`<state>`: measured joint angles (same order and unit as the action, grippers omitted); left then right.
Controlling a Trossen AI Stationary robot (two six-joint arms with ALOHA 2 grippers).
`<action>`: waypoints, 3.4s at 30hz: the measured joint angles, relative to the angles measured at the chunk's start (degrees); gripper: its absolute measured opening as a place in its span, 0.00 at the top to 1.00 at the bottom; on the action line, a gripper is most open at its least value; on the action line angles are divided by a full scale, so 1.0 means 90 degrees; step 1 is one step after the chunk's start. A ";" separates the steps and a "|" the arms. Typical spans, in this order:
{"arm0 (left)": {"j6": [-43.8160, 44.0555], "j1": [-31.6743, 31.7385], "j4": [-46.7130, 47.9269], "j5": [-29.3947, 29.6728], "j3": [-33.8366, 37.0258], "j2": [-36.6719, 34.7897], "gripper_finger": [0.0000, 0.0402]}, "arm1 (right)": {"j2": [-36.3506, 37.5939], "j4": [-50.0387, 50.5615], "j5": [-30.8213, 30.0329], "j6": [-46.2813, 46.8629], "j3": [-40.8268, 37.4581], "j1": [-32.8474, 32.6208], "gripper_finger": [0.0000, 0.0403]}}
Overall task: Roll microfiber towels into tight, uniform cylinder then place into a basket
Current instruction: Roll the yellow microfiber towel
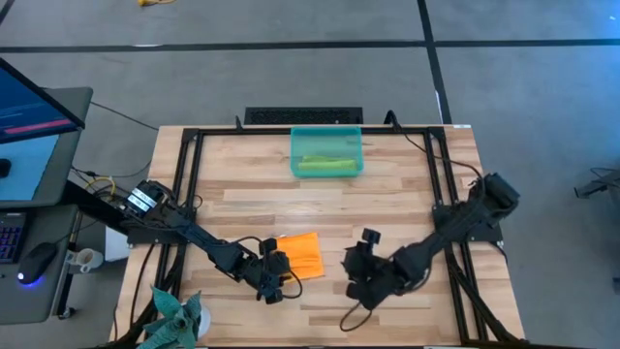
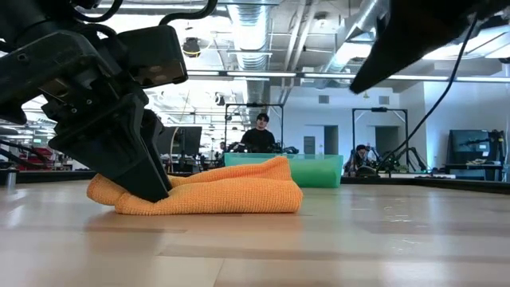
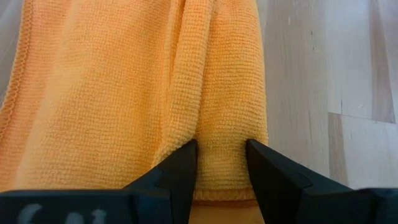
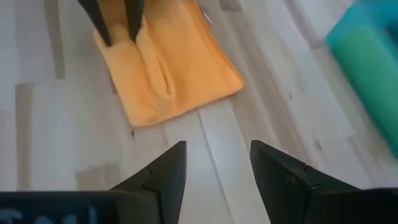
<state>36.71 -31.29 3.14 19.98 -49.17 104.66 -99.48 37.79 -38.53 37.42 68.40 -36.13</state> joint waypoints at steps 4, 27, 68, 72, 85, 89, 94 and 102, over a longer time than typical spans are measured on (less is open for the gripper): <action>0.0000 0.0000 0.0000 -0.0001 0.0002 0.0000 0.66 | -0.0078 -0.0137 -0.0232 0.0005 -0.0101 -0.0197 0.50; 0.0005 0.0000 -0.0012 -0.0001 0.0002 0.0002 0.66 | -0.0570 -0.2615 0.0791 -0.2187 -0.0507 0.0290 0.51; -0.0051 -0.0004 -0.0016 0.0036 0.0002 0.0004 0.66 | -0.1792 -0.3770 0.1468 -0.3603 -0.0381 0.0895 0.51; -0.0311 -0.0010 -0.0151 0.0121 0.0010 0.0005 0.66 | -0.1792 -0.3770 0.1482 -0.3596 -0.0381 0.0906 0.51; -0.0707 -0.0041 -0.0255 0.0316 0.0010 0.0017 0.66 | -0.2354 -0.4048 0.1712 -0.3558 -0.0277 0.0983 0.56; -0.0814 -0.0044 -0.0260 0.0327 0.0010 0.0017 0.66 | -0.2247 -0.3994 0.1845 -0.3532 -0.0300 0.0989 0.68; -0.0964 -0.0145 -0.0059 0.0526 -0.0099 0.0023 0.66 | -0.2232 -0.3948 0.1898 -0.3450 -0.0312 0.0991 0.87; -0.1054 -0.0581 0.2261 0.1727 -0.1291 0.0036 0.66 | -0.2222 -0.3859 0.2194 -0.2969 -0.0224 0.1141 0.92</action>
<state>27.22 -36.52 23.49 35.52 -60.79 104.99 -119.48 3.06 -18.78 10.70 66.39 -25.86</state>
